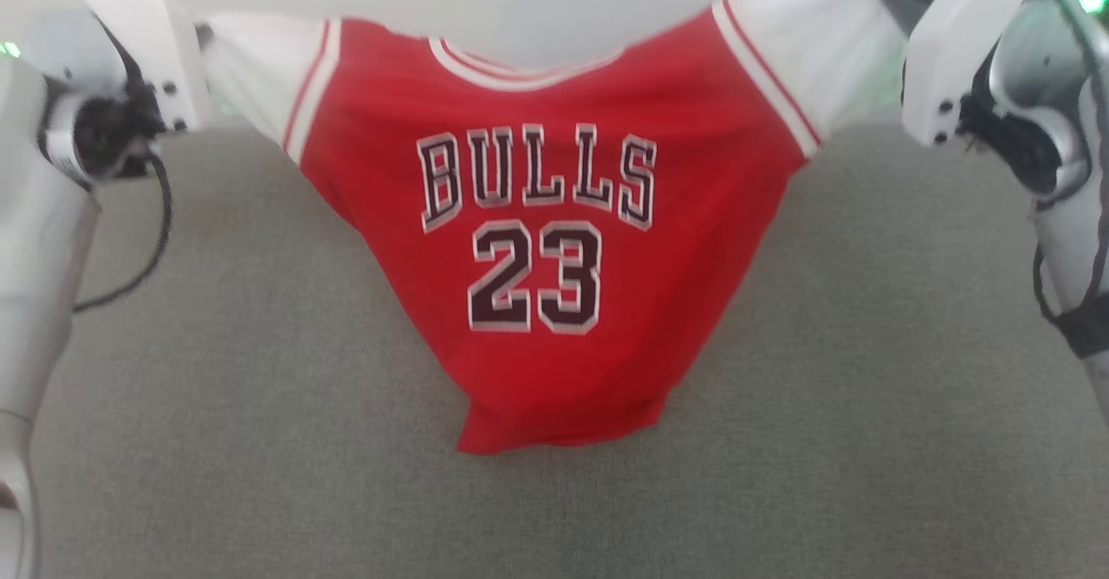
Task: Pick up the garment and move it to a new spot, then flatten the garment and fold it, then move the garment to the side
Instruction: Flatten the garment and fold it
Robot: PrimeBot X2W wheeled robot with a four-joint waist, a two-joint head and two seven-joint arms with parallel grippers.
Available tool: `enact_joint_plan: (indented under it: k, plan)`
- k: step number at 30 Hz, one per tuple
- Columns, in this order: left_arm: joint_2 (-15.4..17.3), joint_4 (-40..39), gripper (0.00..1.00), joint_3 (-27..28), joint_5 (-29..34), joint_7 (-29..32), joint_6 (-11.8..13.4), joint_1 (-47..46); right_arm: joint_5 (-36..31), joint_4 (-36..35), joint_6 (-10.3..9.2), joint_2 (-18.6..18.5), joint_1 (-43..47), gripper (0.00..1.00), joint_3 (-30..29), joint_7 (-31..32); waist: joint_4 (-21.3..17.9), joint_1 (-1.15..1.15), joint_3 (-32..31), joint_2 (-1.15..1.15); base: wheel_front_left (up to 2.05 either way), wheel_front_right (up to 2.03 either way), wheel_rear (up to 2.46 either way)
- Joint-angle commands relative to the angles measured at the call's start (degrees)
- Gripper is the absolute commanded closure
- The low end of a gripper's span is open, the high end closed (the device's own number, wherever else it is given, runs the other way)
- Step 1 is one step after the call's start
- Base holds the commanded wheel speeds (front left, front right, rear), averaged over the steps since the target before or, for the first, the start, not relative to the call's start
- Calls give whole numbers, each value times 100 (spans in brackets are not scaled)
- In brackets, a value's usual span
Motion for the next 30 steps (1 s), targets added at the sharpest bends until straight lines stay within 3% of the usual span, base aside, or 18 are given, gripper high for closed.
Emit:
enact_joint_plan:
  k: [1,17,24,30]
  plan:
    - [22,-49,100,11,31,23,37,-104,-19,48,1,-4,-115,100,26,-92,-45,0,-179,0,0,0,0]
    - [120,-426,100,-54,267,-122,189,-707,-194,686,0,156,-1137,100,341,-891,-117,0,-225,0,0,0,0]
    - [-20,-352,100,-12,409,-771,100,-1211,-484,1359,1,302,-1901,100,386,-1547,-113,0,528,0,0,0,0]
    - [-191,-110,100,45,585,-1421,-3,-2012,-1082,2065,0,417,-2813,100,153,-2559,-97,0,1295,0,0,0,0]
